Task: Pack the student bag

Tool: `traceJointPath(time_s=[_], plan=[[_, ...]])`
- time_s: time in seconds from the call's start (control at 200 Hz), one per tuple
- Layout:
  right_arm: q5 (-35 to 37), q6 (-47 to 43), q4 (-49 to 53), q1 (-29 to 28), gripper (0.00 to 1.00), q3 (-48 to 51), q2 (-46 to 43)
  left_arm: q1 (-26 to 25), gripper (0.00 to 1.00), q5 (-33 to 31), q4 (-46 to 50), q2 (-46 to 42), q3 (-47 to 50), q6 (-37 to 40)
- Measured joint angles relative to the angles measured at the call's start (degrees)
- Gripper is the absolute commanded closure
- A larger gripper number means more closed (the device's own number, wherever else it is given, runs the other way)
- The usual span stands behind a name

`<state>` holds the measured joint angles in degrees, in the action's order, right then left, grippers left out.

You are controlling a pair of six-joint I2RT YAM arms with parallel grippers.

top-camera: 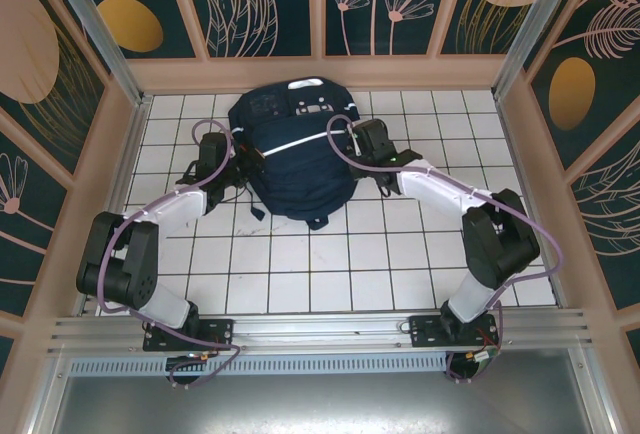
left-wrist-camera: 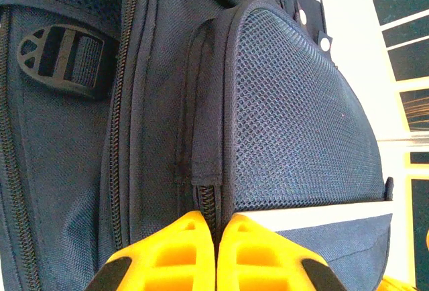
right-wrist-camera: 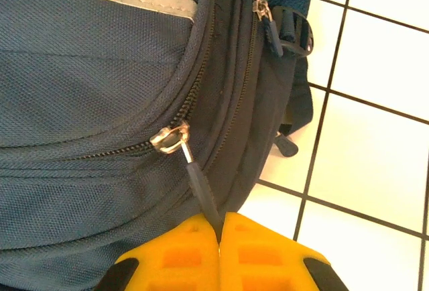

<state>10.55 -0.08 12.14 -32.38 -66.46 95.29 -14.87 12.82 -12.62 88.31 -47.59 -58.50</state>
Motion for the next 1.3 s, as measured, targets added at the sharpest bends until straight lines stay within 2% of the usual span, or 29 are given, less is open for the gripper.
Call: traceJointPath(time_s=[0.26,0.475,0.971,1.006,1.106,1.161,1.226,1.296], plan=[[-6.2,-2.7,-0.7,4.0,1.0,-3.1,2.1,0.6,1.0,0.8,0.3,0.0,0.0,1.0],[-10.3,-7.2,-0.8,6.3,1.0,-8.7,8.0,1.4,1.0,1.1,0.7,0.0,0.0,2.2],[-14.8,-12.0,-1.3,7.3,1.0,-18.8,17.4,2.7,1.0,1.5,1.6,0.0,-0.7,5.0],[-15.0,-11.6,-1.2,7.3,0.89,-18.9,17.4,2.7,1.0,1.5,2.0,0.0,-0.9,5.1],[-14.9,-9.2,-1.3,7.5,0.55,-19.1,17.2,2.8,0.61,1.3,3.2,0.1,-1.6,6.1],[-14.6,-7.6,-1.3,8.0,0.45,-18.6,16.2,3.0,0.43,0.3,4.3,0.1,-2.1,6.7],[-13.9,-5.5,-2.1,8.7,0.37,-16.3,13.1,3.5,0.31,-1.3,5.7,0.1,-3.0,7.2],[-12.7,-3.3,-3.0,9.5,0.29,-12.2,7.6,3.9,0.25,-3.3,7.3,-0.3,-4.0,8.2]])
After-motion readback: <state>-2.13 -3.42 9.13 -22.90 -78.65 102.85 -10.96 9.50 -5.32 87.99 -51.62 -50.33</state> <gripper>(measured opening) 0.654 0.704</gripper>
